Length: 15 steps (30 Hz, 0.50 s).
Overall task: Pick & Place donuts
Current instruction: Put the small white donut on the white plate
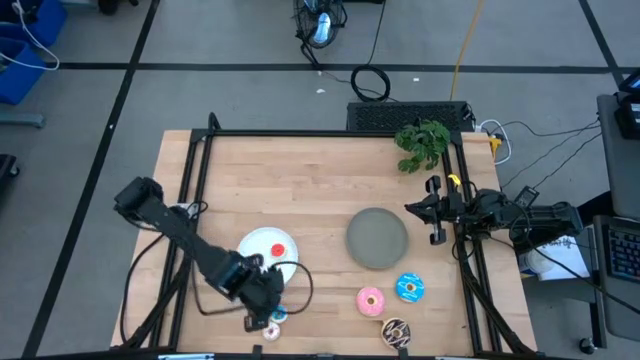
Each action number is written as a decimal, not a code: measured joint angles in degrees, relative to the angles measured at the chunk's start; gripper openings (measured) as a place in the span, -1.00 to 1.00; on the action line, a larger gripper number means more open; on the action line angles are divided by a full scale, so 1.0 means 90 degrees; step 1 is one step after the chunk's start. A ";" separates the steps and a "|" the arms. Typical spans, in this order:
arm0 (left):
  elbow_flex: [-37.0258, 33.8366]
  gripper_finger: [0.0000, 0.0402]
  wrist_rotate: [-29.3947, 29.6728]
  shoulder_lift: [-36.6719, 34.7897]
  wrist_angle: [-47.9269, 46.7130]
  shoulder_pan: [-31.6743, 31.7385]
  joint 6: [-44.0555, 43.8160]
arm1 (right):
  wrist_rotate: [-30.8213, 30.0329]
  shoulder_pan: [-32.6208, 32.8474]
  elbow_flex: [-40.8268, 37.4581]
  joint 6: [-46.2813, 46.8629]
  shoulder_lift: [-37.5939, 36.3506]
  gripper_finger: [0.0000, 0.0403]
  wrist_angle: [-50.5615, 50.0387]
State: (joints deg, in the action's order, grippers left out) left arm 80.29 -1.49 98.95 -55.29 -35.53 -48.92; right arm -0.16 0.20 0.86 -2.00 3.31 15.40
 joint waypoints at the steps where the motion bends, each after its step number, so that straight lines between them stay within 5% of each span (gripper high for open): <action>1: 0.0071 -0.98 -0.0033 0.0152 -0.0006 -0.0031 -0.0084 | 0.0000 0.0000 0.0000 0.0002 0.0002 -1.00 -0.0005; 7: 0.0875 -0.97 -0.0470 0.0936 -0.0037 -0.0375 -0.0096 | 0.0000 0.0000 0.0000 0.0107 0.0002 -1.00 0.0003; 15: 0.1826 -0.97 -0.0162 0.1400 -0.0344 -0.0502 -0.0161 | 0.0002 0.0000 0.0000 0.0146 0.0005 -1.00 0.0021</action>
State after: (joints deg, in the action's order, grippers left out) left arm 96.73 -2.95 111.55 -58.38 -40.05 -50.37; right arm -0.14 0.21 0.86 -0.69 3.36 15.59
